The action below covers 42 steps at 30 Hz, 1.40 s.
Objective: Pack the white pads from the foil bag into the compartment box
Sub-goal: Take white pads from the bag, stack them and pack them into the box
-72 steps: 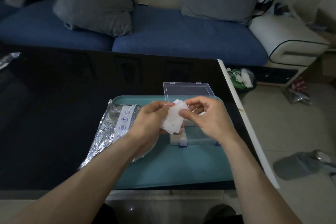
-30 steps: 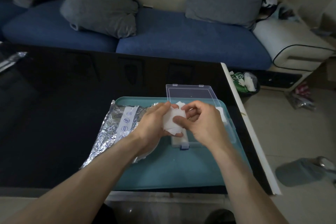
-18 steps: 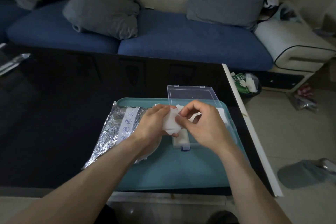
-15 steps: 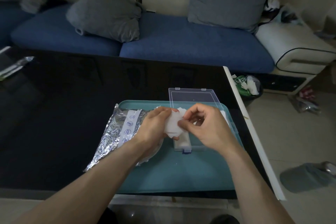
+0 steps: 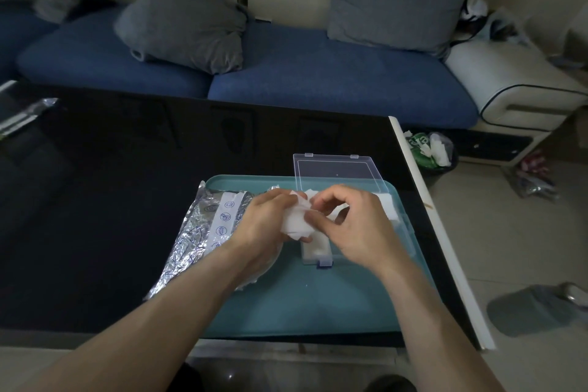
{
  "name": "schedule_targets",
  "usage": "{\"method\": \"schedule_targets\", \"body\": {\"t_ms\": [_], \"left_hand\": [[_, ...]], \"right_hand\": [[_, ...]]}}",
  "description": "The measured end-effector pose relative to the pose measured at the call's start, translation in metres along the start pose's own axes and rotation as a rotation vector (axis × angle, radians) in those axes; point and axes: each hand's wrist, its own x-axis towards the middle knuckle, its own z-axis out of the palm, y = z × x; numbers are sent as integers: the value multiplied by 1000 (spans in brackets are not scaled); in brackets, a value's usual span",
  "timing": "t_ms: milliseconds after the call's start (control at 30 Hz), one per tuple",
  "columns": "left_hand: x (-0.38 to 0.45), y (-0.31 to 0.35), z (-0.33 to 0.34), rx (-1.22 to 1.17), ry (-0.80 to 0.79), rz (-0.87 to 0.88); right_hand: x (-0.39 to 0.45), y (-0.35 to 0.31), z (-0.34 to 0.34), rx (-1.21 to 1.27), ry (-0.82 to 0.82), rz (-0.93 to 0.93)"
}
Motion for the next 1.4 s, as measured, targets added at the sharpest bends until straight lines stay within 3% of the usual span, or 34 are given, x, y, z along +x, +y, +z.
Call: {"method": "schedule_targets", "body": {"t_ms": [367,600,700,967,1133,1400], "left_hand": [[6,0,-2,-22,56,-45],[4,0,-2,19,11,-55],[3,-1,-1,60,-5,-64],[2,-5,0,116,-16,-76],[5,-8,1,122,58,7],[3,-7,2,173,103,160]], "right_hand": [[0,7,-29,196,-36,6],[-1,7,-38,327,-122,47],[-3,4,-29,284,-172,84],[-3,-2,-5,177,-89,286],[-6,-7,-3,454,-135,554],[-3,0,-30,619,-70,463]]}}
